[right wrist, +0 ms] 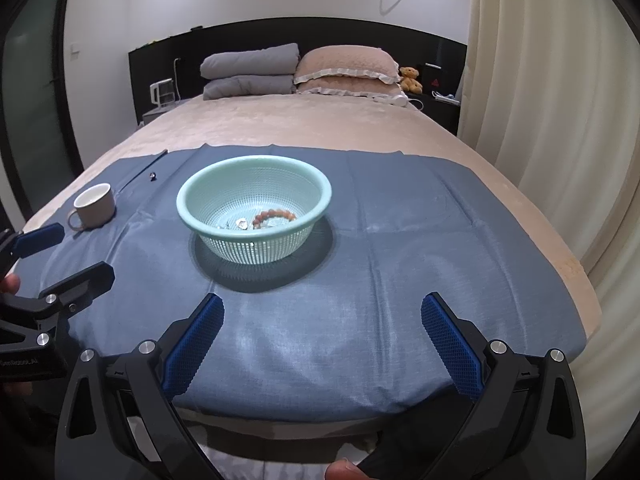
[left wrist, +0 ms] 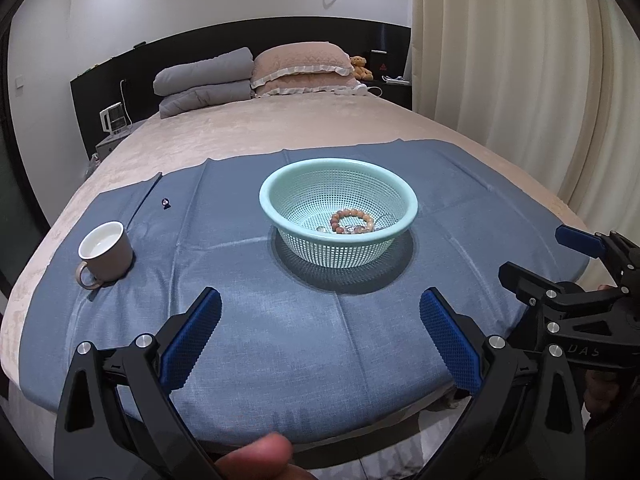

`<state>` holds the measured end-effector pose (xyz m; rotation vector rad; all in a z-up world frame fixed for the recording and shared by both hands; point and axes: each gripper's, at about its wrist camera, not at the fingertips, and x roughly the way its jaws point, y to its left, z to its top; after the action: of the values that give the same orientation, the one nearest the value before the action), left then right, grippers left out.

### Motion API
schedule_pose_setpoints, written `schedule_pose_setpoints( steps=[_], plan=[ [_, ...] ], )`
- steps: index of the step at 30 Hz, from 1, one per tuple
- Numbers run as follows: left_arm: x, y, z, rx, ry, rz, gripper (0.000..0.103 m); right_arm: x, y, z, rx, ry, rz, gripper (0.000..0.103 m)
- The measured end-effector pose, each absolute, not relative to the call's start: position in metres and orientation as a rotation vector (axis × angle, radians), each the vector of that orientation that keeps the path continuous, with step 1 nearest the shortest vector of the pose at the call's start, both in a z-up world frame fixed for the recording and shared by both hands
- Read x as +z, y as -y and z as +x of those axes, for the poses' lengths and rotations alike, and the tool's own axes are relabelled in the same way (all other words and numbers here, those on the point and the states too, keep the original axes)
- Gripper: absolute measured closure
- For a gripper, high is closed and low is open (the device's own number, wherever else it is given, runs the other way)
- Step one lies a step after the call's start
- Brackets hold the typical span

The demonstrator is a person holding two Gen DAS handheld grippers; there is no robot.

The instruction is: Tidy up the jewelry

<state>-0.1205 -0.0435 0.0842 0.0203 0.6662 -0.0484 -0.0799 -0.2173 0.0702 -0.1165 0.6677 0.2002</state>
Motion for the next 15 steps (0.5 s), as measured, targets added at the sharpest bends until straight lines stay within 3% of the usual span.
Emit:
schedule_pose_setpoints(
  steps=[15],
  plan=[
    [0.083,0.0483,-0.1241,-0.082,-0.669,0.043,0.006,0.0701,0.2166,-0.08,0.211,-0.669,-0.117,0.008]
  ],
)
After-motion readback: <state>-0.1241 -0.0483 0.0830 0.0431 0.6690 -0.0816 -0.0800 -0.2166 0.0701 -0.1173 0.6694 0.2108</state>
